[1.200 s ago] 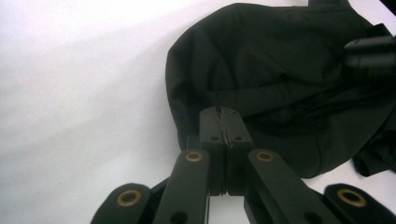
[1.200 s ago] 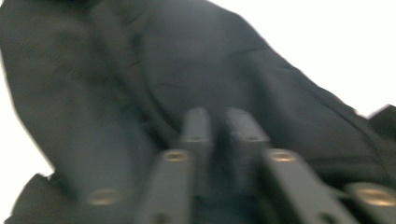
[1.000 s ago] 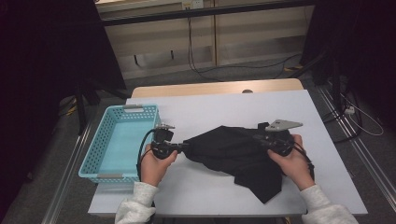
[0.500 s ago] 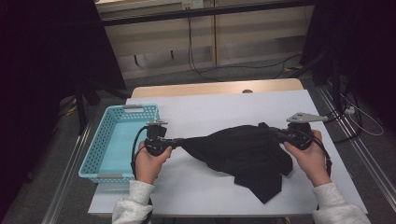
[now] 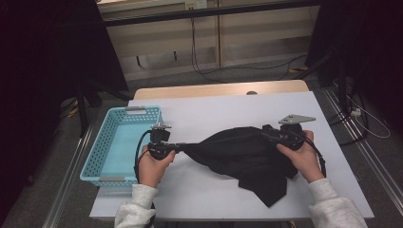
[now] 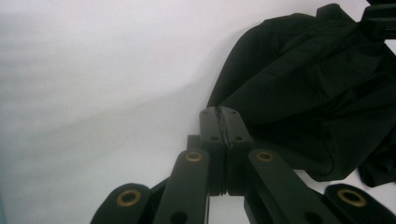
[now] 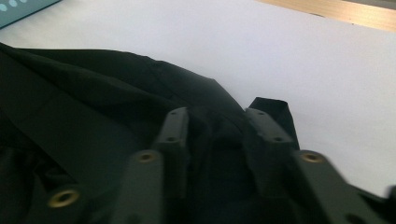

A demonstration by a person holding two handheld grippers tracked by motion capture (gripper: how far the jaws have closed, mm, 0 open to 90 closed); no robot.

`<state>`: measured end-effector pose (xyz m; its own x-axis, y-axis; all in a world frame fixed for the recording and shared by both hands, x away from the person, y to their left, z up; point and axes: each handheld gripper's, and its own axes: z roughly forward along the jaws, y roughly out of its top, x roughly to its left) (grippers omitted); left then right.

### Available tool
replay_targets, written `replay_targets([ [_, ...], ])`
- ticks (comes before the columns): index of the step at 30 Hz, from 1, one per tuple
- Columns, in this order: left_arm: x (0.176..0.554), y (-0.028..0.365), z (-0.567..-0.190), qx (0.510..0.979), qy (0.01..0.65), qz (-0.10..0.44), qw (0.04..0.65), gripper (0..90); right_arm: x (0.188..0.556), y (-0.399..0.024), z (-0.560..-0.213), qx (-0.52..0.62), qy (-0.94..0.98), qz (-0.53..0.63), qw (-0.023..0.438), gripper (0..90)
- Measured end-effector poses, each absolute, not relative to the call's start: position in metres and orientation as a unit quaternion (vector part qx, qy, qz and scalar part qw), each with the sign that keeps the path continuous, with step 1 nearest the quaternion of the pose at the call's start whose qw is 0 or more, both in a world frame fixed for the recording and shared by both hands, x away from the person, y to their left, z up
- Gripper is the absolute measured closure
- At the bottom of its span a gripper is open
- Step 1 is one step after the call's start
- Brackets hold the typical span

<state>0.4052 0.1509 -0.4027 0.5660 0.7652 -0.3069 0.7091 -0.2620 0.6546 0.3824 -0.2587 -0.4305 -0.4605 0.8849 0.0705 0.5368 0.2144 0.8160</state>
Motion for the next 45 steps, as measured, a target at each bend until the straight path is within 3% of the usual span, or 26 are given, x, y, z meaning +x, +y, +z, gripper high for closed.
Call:
replay_targets([
  [6,0.405,0.149,-0.404,0.795,0.465,0.038,0.389,89.5,0.374,-0.267,-0.422,0.472,0.745,0.423,0.208,40.2],
  [16,0.406,0.151,-0.405,0.792,0.473,0.041,0.384,89.5,0.358,-0.273,-0.41,0.453,0.746,0.443,0.207,37.1],
  [28,0.407,0.151,-0.406,0.792,0.473,0.036,0.384,89.5,0.359,-0.252,-0.434,0.403,0.796,0.415,0.175,35.5],
  [31,0.407,0.151,-0.406,0.79,0.474,0.037,0.387,89.5,0.361,-0.243,-0.437,0.385,0.803,0.415,0.185,46.2],
  [32,0.407,0.151,-0.406,0.791,0.473,0.037,0.387,89.5,0.361,-0.241,-0.437,0.381,0.805,0.413,0.191,56.0],
  [33,0.407,0.152,-0.406,0.791,0.473,0.037,0.387,89.5,0.361,-0.24,-0.436,0.377,0.804,0.415,0.197,72.8],
  [34,0.406,0.152,-0.406,0.79,0.472,0.037,0.389,89.4,0.361,-0.242,-0.435,0.38,0.8,0.421,0.195,81.6],
  [35,0.406,0.152,-0.406,0.791,0.47,0.037,0.389,88.9,0.362,-0.244,-0.433,0.389,0.792,0.429,0.195,82.7],
  [38,0.405,0.152,-0.406,0.789,0.468,0.034,0.395,80.9,0.362,-0.256,-0.425,0.418,0.761,0.451,0.208,84.0],
  [41,0.405,0.15,-0.406,0.786,0.467,0.044,0.402,58.2,0.362,-0.266,-0.421,0.434,0.74,0.47,0.207,84.0],
  [45,0.404,0.146,-0.407,0.787,0.462,0.054,0.405,38.9,0.363,-0.266,-0.423,0.442,0.736,0.472,0.202,83.9],
])
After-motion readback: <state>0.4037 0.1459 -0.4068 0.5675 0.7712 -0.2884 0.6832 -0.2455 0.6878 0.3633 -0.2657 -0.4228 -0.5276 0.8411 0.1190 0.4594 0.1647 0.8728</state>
